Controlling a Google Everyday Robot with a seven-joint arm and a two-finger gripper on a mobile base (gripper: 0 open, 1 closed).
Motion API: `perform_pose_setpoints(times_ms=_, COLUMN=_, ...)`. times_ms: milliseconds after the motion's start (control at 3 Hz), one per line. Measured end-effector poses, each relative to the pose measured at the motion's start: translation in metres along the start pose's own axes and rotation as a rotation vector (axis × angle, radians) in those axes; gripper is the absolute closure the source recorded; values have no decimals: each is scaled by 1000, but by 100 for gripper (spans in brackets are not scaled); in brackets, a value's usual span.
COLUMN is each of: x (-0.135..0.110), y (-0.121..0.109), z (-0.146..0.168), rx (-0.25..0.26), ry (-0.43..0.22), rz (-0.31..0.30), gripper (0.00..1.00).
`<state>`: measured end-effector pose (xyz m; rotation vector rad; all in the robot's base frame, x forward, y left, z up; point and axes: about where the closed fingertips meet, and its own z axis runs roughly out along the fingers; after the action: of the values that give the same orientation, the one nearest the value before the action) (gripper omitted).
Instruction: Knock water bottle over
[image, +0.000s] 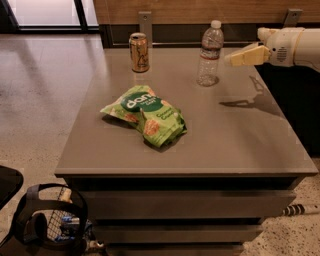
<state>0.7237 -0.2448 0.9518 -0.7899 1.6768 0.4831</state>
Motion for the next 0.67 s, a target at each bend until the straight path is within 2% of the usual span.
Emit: perform_pose_setpoints(times_ms=667, x=-9, y=0, z=44, rx=-12, ry=-96, rz=13, gripper=0)
